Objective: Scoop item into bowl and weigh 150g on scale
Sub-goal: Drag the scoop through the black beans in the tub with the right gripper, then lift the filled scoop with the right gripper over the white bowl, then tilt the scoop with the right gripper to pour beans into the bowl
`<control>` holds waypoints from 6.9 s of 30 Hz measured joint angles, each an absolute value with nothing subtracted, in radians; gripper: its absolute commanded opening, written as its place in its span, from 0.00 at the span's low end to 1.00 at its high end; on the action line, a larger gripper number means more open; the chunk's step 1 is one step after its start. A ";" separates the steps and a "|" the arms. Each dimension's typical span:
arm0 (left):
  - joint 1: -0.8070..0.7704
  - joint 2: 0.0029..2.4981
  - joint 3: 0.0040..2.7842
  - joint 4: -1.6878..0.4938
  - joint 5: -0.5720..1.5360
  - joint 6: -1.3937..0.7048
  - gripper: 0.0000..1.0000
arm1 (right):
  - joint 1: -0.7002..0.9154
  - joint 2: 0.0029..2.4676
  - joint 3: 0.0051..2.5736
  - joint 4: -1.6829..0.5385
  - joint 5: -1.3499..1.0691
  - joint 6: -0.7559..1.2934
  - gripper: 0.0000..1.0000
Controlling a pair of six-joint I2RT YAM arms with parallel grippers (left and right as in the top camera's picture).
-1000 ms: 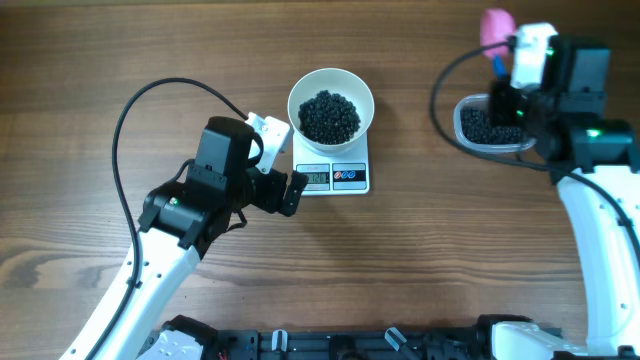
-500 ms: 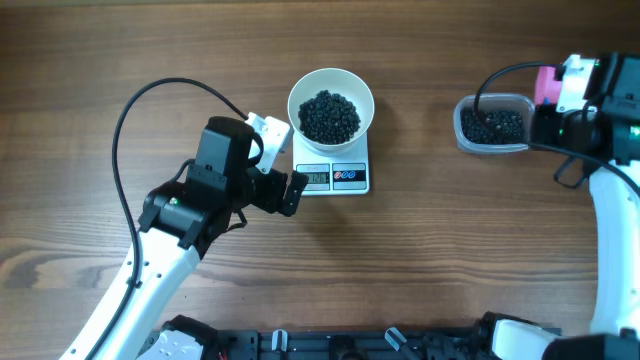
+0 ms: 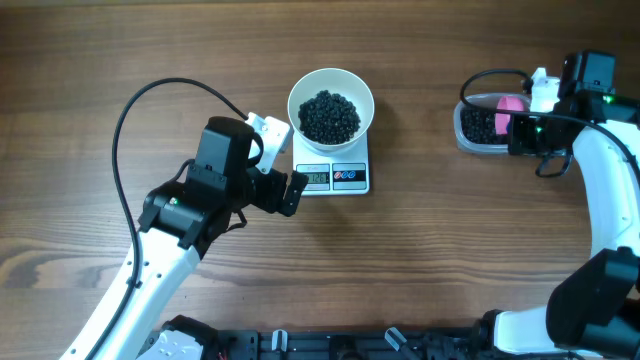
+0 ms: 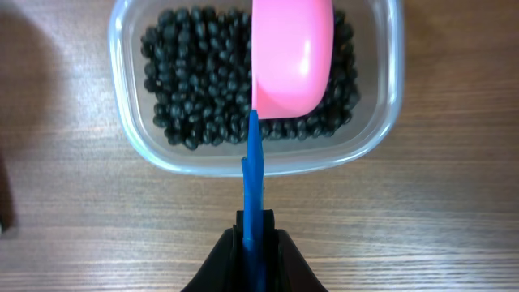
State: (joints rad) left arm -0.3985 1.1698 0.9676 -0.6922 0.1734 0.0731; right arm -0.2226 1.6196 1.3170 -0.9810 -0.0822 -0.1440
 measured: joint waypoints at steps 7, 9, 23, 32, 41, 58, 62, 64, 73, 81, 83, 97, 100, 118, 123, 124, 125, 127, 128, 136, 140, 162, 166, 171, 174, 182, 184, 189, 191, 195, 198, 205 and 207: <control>-0.398 1.170 0.967 -0.693 0.173 0.073 1.00 | -0.223 1.670 1.317 -0.988 -0.134 -0.144 0.04; -0.398 1.170 0.968 -0.693 0.173 0.073 1.00 | -0.223 1.673 1.317 -0.987 -0.173 -0.144 0.04; -0.398 1.170 0.968 -0.693 0.173 0.073 1.00 | -0.224 1.674 1.317 -1.042 -0.270 -0.183 0.04; -0.398 1.170 0.968 -0.693 0.173 0.073 1.00 | -0.224 1.674 1.317 -1.055 -0.275 -0.200 0.04; -0.398 1.170 0.968 -0.693 0.173 0.073 1.00 | -0.224 1.674 1.317 -1.054 -0.278 -0.188 0.04; -0.398 1.170 0.968 -0.693 0.173 0.073 1.00 | -0.371 1.674 1.317 -1.051 -0.489 -0.169 0.04; -0.398 1.170 0.967 -0.693 0.173 0.073 1.00 | -0.405 1.674 1.317 -1.054 -0.516 -0.169 0.04; -0.398 1.170 0.968 -0.693 0.173 0.073 1.00 | -0.426 1.674 1.317 -1.055 -0.540 -0.169 0.04; -0.398 1.170 0.967 -0.693 0.173 0.073 1.00 | -0.567 1.674 1.317 -1.057 -0.759 -0.169 0.04; -0.398 1.170 0.968 -0.693 0.173 0.073 1.00 | -0.604 1.674 1.317 -1.059 -1.013 -0.168 0.04; -0.398 1.170 0.968 -0.693 0.173 0.073 1.00 | -0.587 1.674 1.317 -1.059 -1.080 -0.169 0.04; -0.398 1.170 0.968 -0.693 0.173 0.073 1.00 | -0.285 1.674 1.317 -0.950 -1.208 -0.150 0.04; -0.398 1.170 0.968 -0.693 0.173 0.073 1.00 | -0.210 1.674 1.317 -0.897 -1.161 -0.123 0.04; -0.398 1.170 0.968 -0.692 0.173 0.073 1.00 | 0.138 1.674 1.317 -0.690 -0.776 -0.107 0.04; -0.398 1.170 0.968 -0.693 0.173 0.073 1.00 | 0.192 1.674 1.317 -0.680 -0.691 -0.165 0.04; -0.398 1.170 0.968 -0.693 0.173 0.073 1.00 | 0.204 1.674 1.317 -0.672 -0.675 -0.175 0.04; -0.398 1.170 0.968 -0.693 0.173 0.073 1.00 | 0.214 1.674 1.317 -0.665 -0.664 -0.183 0.04; -0.398 1.170 0.968 -0.693 0.173 0.073 1.00 | 0.230 1.674 1.317 -0.654 -0.647 -0.192 0.04; -0.398 1.170 0.968 -0.693 0.173 0.073 1.00 | 0.235 1.674 1.317 -0.648 -0.642 -0.197 0.04; -0.398 1.170 0.968 -0.693 0.173 0.073 1.00 | 0.266 1.674 1.317 -0.603 -0.567 -0.215 0.04; -0.398 1.170 0.968 -0.693 0.173 0.073 1.00 | 0.271 1.674 1.317 -0.601 -0.538 -0.219 0.04; -0.398 1.170 0.968 -0.692 0.173 0.073 1.00 | 0.271 1.674 1.317 -0.585 -0.469 -0.237 0.04; -0.398 1.170 0.968 -0.692 0.173 0.073 1.00 | 0.271 1.674 1.317 -0.591 -0.469 -0.247 0.04; -0.398 1.170 0.968 -0.692 0.173 0.073 1.00 | 0.274 1.674 1.317 -0.608 -0.470 -0.278 0.04; -0.398 1.170 0.968 -0.692 0.173 0.073 1.00 | 0.286 1.674 1.317 -0.622 -0.463 -0.314 0.04; -0.398 1.170 0.968 -0.693 0.173 0.073 1.00 | 0.294 1.674 1.317 -0.620 -0.402 -0.321 0.04; -0.398 1.170 0.968 -0.693 0.173 0.073 1.00 | 0.294 1.674 1.317 -0.620 -0.398 -0.321 0.04; -0.398 1.170 0.968 -0.693 0.173 0.073 1.00 | 0.294 1.674 1.317 -0.620 -0.391 -0.349 0.04; -0.398 1.170 0.967 -0.693 0.173 0.073 1.00 | 0.297 1.674 1.317 -0.620 -0.387 -0.386 0.04; -0.398 1.170 0.968 -0.693 0.173 0.073 1.00 | 0.321 1.674 1.317 -0.619 -0.352 -0.429 0.04; -0.398 1.170 0.968 -0.693 0.173 0.073 1.00 | 0.342 1.674 1.317 -0.616 -0.306 -0.455 0.04; -0.398 1.170 0.968 -0.693 0.173 0.073 1.00 | 0.377 1.674 1.317 -0.612 -0.212 -0.533 0.04; -0.398 1.170 0.968 -0.693 0.173 0.073 1.00 | 0.389 1.674 1.317 -0.608 -0.181 -0.549 0.04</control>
State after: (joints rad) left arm -0.3985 1.1698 0.9676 -0.6926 0.1734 0.0731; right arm 0.3893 1.6737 1.3170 -0.6083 -0.1806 -0.5488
